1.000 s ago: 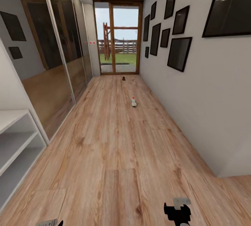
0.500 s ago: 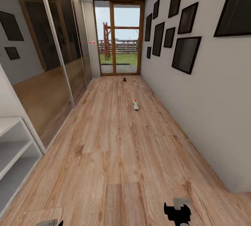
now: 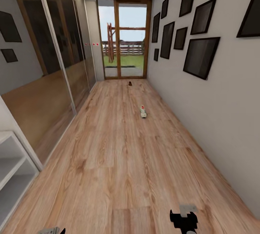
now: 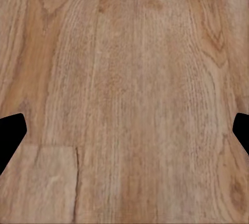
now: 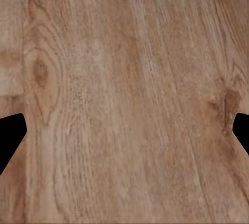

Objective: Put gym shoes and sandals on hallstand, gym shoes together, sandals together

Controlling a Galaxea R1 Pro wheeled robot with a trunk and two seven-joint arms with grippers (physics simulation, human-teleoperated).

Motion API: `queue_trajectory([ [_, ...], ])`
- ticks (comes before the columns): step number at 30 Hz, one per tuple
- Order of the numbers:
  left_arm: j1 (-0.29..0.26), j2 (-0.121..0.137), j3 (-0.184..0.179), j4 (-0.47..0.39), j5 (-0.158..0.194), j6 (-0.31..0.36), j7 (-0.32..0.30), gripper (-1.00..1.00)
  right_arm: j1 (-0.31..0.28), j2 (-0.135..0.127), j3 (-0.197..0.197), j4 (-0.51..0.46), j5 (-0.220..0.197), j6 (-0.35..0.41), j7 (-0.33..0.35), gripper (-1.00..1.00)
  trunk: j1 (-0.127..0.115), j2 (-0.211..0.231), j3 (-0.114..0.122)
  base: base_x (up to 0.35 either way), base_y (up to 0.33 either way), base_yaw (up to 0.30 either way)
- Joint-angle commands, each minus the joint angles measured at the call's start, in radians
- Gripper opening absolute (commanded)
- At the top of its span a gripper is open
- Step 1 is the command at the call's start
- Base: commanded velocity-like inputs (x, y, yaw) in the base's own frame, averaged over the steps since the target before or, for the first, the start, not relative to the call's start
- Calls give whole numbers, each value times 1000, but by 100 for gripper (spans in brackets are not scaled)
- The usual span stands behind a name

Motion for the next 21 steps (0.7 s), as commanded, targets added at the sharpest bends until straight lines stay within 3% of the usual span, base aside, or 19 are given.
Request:
queue_trajectory([
  [1,-1,0,9,1,-10,-4,-4,100,-1,0,-8,1,11,-3,-4,100,0,0,-1,340,92,0],
  [21,-1,0,9,1,-12,-4,-4,100,-1,0,-8,1,11,-3,-4,100,0,0,-1,340,92,0],
])
